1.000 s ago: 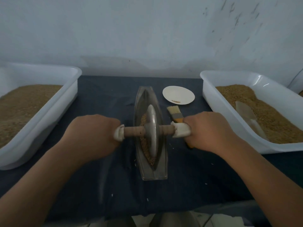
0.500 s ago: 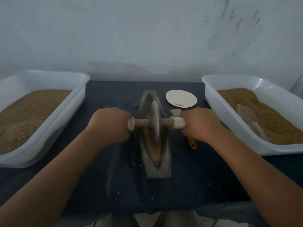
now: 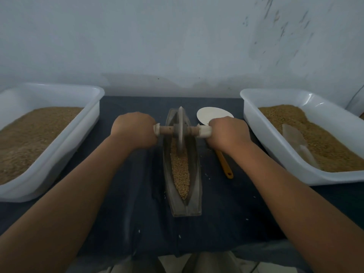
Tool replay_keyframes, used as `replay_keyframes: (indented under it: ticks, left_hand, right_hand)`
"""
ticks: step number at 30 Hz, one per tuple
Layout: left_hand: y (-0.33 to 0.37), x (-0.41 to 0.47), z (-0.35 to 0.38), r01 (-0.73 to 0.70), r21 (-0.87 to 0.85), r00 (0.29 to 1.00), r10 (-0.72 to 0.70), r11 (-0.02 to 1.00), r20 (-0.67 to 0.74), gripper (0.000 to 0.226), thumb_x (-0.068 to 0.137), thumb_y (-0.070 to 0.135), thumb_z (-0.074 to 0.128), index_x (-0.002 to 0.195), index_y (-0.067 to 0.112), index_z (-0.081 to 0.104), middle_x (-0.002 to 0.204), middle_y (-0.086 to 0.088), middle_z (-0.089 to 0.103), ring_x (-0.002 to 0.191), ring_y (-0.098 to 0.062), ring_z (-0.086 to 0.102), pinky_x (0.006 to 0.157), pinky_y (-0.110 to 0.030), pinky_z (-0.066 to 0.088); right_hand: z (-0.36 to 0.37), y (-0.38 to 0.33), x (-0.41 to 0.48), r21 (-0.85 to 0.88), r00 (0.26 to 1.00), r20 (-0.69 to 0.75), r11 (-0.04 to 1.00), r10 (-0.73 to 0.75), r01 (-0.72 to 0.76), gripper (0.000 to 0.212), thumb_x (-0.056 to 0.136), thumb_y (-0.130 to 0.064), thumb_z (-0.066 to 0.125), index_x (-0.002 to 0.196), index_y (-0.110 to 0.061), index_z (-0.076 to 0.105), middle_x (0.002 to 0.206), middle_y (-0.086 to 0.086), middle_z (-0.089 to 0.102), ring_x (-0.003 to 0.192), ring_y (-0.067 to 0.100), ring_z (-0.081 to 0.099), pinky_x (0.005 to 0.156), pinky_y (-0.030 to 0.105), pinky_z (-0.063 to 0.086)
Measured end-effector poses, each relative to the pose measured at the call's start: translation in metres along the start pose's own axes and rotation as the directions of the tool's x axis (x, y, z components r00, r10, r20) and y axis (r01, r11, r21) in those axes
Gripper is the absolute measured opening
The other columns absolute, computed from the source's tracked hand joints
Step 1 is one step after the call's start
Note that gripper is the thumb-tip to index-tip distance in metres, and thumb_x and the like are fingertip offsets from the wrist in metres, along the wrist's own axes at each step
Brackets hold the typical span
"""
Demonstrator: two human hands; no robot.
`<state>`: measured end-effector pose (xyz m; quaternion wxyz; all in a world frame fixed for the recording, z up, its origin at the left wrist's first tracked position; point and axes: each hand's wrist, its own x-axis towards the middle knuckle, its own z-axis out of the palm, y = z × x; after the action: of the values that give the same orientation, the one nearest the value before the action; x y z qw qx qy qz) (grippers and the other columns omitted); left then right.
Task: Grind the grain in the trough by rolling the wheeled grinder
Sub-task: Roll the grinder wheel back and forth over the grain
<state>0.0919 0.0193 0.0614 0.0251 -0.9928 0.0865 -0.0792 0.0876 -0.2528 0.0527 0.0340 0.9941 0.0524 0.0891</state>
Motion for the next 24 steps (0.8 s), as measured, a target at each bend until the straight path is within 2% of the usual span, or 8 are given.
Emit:
replay_keyframes:
  ticks: [4,7,9,12,14,19,21,24]
  left_hand:
    - [0.000,-0.039,0.002,-0.022,0.010,0.999,0.021,1.000,0.040,0.020,0.087,0.043,0.054,0.073,0.028,0.057,0.071,0.010,0.057,0.063,-0.016,0.055,0.060,-0.031,0.042]
    - [-0.001,-0.092,0.007,-0.108,0.095,0.978,0.123,0.990,-0.169,0.033,0.088,0.053,0.041,0.064,0.030,0.041,0.057,0.012,0.045,0.047,-0.007,0.040,0.047,-0.024,0.023]
    - [-0.001,-0.105,0.005,-0.169,0.137,0.928,0.204,0.976,-0.311,0.034,0.084,0.055,0.037,0.060,0.032,0.033,0.049,0.013,0.034,0.039,-0.005,0.031,0.046,-0.019,0.017]
    - [0.001,-0.082,0.010,-0.110,0.142,0.971,0.137,0.984,-0.195,0.033,0.087,0.053,0.047,0.064,0.030,0.046,0.054,0.011,0.046,0.046,-0.008,0.043,0.046,-0.024,0.027]
    - [0.001,-0.052,0.012,-0.040,0.096,0.992,0.051,0.995,-0.116,0.028,0.089,0.048,0.054,0.068,0.030,0.053,0.063,0.011,0.053,0.054,-0.011,0.050,0.052,-0.028,0.034]
    - [-0.004,-0.011,0.017,0.046,-0.046,0.995,-0.050,0.998,-0.084,0.024,0.081,0.047,0.058,0.068,0.027,0.059,0.068,0.009,0.057,0.058,-0.014,0.051,0.056,-0.030,0.038]
    - [0.000,-0.021,0.013,0.053,-0.046,0.996,-0.056,0.998,-0.068,0.026,0.084,0.047,0.056,0.067,0.027,0.060,0.066,0.009,0.059,0.057,-0.014,0.054,0.053,-0.028,0.035]
    - [0.001,-0.057,0.010,-0.005,0.016,0.997,0.007,1.000,-0.074,0.028,0.091,0.046,0.055,0.069,0.029,0.053,0.065,0.010,0.056,0.055,-0.011,0.052,0.050,-0.028,0.032]
  right_hand:
    - [-0.007,0.005,-0.039,-0.027,0.994,-0.005,0.994,-0.105,0.105,0.020,0.088,-0.053,0.054,0.079,-0.035,0.055,0.070,-0.008,0.057,0.065,0.015,0.058,0.062,0.035,0.053]
    - [-0.007,0.011,-0.089,-0.039,0.981,-0.096,0.985,-0.170,0.167,0.035,0.079,-0.065,0.032,0.079,-0.037,0.054,0.061,-0.010,0.053,0.056,0.012,0.055,0.053,0.034,0.052]
    - [-0.005,0.016,-0.108,-0.015,0.974,-0.131,0.983,-0.186,0.185,0.035,0.075,-0.065,0.036,0.075,-0.035,0.054,0.057,-0.013,0.050,0.052,0.009,0.053,0.050,0.031,0.050]
    - [0.002,0.011,-0.097,-0.043,0.979,-0.124,0.987,-0.162,0.158,0.024,0.081,-0.059,0.061,0.084,-0.035,0.059,0.065,-0.010,0.058,0.060,0.016,0.060,0.052,0.031,0.048]
    - [0.004,0.003,-0.068,-0.066,0.982,-0.155,0.993,-0.107,0.098,0.021,0.086,-0.054,0.064,0.084,-0.034,0.058,0.066,-0.008,0.058,0.062,0.020,0.060,0.052,0.031,0.044]
    - [-0.006,-0.008,-0.009,-0.114,0.977,-0.199,0.992,-0.077,0.055,0.026,0.078,-0.030,0.072,0.066,-0.024,0.050,0.057,-0.006,0.042,0.050,0.011,0.032,0.048,0.024,0.018]
    - [-0.011,-0.007,-0.014,-0.110,0.985,-0.145,0.991,-0.094,0.079,0.025,0.082,-0.034,0.070,0.068,-0.025,0.051,0.060,-0.006,0.046,0.052,0.011,0.036,0.048,0.025,0.022]
    - [-0.016,0.005,-0.047,-0.095,0.984,-0.018,0.980,-0.180,0.178,0.018,0.085,-0.050,0.058,0.080,-0.033,0.057,0.066,-0.008,0.055,0.060,0.011,0.051,0.051,0.029,0.039]
